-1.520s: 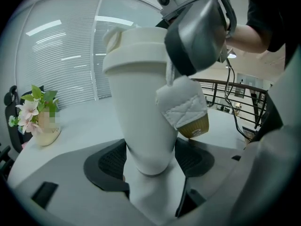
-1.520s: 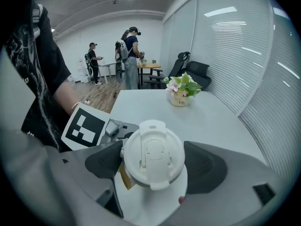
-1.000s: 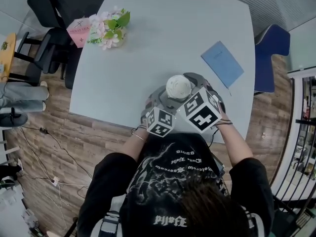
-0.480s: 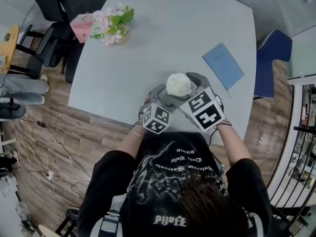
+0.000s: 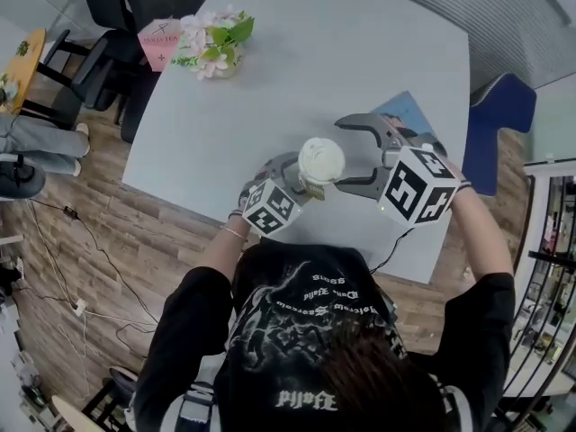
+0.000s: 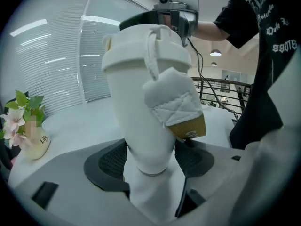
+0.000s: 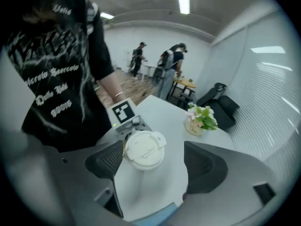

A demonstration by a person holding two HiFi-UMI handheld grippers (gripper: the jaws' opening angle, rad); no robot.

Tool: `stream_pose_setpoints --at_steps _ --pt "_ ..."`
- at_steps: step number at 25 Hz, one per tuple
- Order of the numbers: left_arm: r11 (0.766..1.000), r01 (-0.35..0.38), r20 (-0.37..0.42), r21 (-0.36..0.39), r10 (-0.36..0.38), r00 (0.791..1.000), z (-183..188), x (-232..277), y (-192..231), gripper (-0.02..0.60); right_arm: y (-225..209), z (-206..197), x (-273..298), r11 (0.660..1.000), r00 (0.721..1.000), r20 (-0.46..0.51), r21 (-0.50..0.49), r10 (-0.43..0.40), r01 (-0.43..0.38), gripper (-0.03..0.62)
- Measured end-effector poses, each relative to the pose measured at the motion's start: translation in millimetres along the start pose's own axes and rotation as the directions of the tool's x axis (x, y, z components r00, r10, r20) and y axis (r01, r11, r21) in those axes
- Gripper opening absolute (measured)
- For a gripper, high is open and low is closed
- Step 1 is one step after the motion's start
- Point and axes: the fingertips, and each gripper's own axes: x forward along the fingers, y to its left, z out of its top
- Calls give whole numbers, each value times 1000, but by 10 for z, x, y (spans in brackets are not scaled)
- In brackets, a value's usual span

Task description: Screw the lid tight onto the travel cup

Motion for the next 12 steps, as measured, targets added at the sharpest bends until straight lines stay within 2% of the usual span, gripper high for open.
stream_pose_setpoints --at_steps 1,3,6,8,10,12 --pt "1000 7 -3 5 -7 1000 1 3 4 344 60 -36 35 993 998 -55 -105 41 -47 414" --pt "1000 13 -6 11 -13 1000 5 6 15 344 148 -73 108 952 985 -141 -275 95 -131 414" --pt "1000 17 -4 12 -17 1000 12 9 3 344 199 -2 172 877 976 -165 -435 145 -204 411" --pt "1000 25 -3 12 -25 1000 7 14 -6 344 255 -68 218 787 957 -233 -550 176 -278 411" --pt "999 31 -5 16 -31 1000 -5 7 11 344 297 -186 293 671 928 -318 -647 193 -362 413" --pt "999 37 -8 19 -37 999 -15 -3 23 344 317 -218 388 585 916 -347 -708 201 -396 411"
